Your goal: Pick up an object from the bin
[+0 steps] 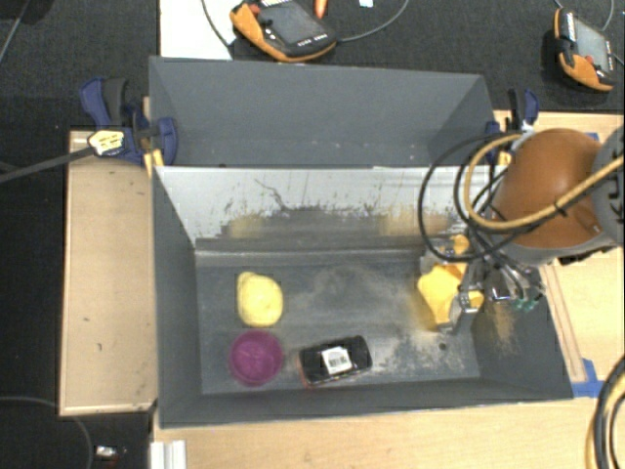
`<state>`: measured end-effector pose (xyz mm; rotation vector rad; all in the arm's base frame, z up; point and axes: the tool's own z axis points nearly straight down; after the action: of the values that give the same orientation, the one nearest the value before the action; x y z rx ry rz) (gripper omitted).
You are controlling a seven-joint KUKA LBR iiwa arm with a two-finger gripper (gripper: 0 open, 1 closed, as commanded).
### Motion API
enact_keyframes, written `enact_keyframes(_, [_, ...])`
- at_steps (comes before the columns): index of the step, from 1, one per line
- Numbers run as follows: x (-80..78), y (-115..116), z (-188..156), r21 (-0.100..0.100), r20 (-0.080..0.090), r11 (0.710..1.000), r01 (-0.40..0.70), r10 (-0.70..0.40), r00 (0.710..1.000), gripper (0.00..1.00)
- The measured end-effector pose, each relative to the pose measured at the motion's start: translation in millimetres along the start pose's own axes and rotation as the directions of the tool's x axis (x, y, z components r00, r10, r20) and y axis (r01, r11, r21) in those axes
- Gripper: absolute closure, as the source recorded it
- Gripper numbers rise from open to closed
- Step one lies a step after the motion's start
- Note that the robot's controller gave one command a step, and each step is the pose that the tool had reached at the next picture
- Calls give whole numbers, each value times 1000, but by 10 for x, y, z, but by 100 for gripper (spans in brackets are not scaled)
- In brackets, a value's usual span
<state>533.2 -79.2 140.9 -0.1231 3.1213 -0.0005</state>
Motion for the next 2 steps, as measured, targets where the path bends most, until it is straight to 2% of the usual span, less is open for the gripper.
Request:
enact_keyframes(1, [173,-79,-2,2,-5,997,-73,73,997,100])
enact_keyframes(2, [173,-78,-2,2,-5,997,-72,72,997,100])
